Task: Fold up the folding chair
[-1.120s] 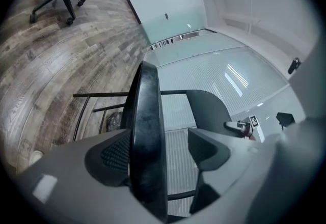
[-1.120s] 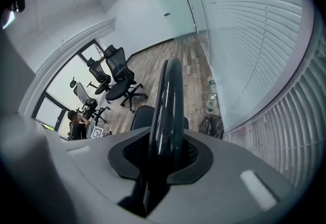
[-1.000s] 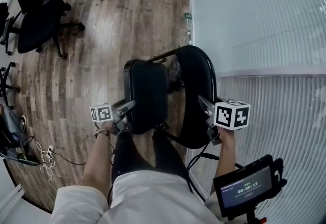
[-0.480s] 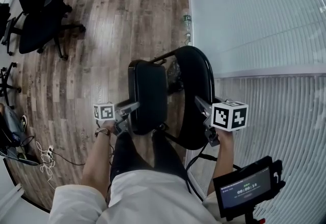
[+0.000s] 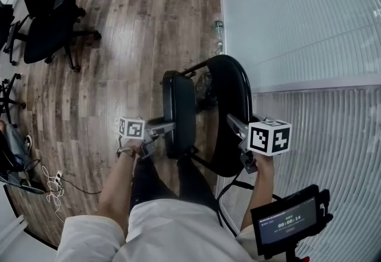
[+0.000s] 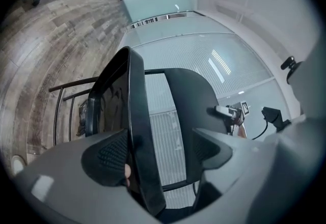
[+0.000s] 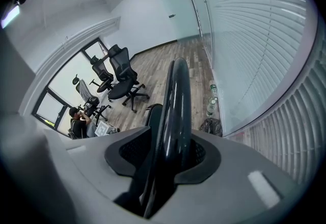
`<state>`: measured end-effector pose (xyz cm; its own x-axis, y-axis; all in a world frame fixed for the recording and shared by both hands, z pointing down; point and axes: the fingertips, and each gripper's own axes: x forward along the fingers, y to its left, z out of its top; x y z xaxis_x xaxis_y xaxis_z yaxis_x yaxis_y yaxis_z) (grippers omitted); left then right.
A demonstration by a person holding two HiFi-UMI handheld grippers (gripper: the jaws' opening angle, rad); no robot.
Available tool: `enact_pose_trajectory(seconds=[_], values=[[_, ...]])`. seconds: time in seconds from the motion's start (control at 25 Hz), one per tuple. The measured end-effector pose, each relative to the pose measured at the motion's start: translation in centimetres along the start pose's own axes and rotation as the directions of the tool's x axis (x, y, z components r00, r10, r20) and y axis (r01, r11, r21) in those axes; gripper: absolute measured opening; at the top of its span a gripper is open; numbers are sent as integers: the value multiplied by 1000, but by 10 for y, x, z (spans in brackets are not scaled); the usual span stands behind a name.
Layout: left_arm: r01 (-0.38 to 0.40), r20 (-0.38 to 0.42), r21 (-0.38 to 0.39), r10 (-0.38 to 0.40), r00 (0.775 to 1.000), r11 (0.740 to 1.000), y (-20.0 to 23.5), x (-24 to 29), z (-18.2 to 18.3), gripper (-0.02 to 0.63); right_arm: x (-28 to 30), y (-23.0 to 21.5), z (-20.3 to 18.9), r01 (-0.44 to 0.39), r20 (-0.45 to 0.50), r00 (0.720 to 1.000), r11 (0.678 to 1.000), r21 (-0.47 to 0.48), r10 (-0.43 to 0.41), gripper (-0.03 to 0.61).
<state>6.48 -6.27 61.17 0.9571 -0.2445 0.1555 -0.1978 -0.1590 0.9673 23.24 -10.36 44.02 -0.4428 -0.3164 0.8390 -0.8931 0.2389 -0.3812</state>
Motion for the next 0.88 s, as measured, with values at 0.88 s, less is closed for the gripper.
enact_pose_trajectory(seconds=[0.88], values=[[75,-49,11,-74,996,997,-30,57,0,353,-9,-1,10,36,-8,999,999,-23,-36,141]])
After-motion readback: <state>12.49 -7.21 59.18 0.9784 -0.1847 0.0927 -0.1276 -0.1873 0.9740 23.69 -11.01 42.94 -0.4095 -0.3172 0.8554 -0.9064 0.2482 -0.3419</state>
